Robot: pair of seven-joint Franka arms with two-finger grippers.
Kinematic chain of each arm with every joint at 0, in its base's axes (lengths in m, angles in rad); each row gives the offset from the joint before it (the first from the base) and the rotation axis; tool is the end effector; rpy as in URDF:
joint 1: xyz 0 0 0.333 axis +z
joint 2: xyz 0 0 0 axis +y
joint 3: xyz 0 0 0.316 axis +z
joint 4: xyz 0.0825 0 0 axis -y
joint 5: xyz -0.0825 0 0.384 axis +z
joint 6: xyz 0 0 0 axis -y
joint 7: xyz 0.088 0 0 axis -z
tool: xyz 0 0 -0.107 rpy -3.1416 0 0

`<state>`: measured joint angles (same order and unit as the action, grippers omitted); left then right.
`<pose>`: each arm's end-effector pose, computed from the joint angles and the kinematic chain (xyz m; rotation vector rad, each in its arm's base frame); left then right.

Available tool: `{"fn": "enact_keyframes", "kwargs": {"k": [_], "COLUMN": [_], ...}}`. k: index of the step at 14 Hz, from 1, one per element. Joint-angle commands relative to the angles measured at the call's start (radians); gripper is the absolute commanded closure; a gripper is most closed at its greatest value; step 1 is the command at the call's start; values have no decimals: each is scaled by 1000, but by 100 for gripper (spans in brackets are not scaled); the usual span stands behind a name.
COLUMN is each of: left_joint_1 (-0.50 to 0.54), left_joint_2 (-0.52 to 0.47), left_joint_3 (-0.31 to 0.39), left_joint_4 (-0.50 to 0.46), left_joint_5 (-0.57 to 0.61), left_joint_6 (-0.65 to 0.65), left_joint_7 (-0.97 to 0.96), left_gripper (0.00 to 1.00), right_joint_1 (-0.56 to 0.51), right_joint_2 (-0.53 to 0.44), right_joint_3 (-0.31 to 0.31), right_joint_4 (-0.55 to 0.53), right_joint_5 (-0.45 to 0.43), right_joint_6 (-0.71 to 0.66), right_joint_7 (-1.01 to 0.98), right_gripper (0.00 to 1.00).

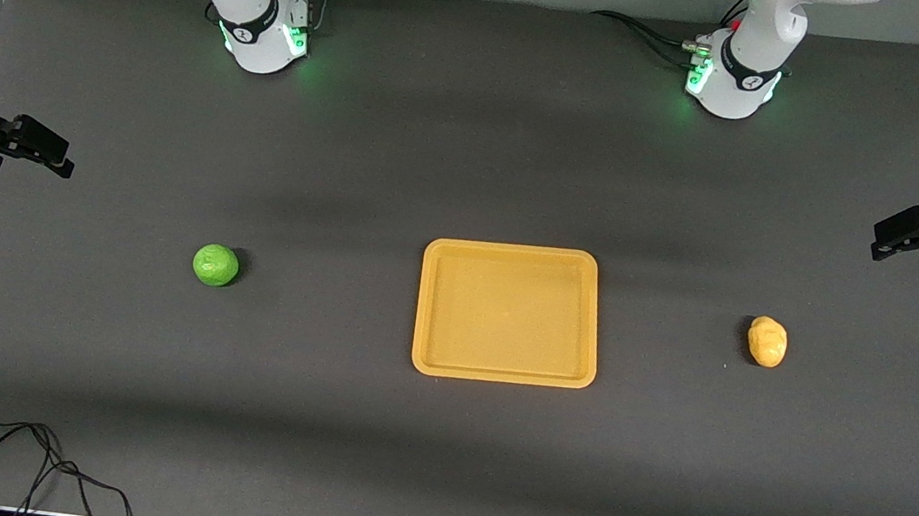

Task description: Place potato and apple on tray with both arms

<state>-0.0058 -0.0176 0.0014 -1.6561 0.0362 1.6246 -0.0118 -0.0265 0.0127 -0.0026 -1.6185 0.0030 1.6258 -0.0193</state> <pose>0.5521 0.0013 0.5986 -3.1053 -0.0081 0.0211 0.5620 -0.0160 0.5996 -3.1385 0.0156 0.0084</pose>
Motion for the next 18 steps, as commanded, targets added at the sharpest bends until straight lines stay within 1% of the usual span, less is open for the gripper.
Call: {"fn": "enact_keyframes", "kwargs": {"k": [1,18], "left_joint_1": [-11,-11], "left_joint_2": [-33,-35], "left_joint_3": [6,6], "left_joint_4": [-42,-48], "left_joint_5": [17,18], "left_joint_6": [24,29], "left_joint_7": [-2,-2], "left_gripper": [0,0], "right_joint_1": [2,2], "right_joint_2": [-10,6], "right_joint_3": [0,0], "right_joint_4": [-3,5], "right_joint_5": [-14,-4], "right_joint_6": [-14,-4], "right_joint_7": [-24,-10], "right_gripper": [0,0]}}
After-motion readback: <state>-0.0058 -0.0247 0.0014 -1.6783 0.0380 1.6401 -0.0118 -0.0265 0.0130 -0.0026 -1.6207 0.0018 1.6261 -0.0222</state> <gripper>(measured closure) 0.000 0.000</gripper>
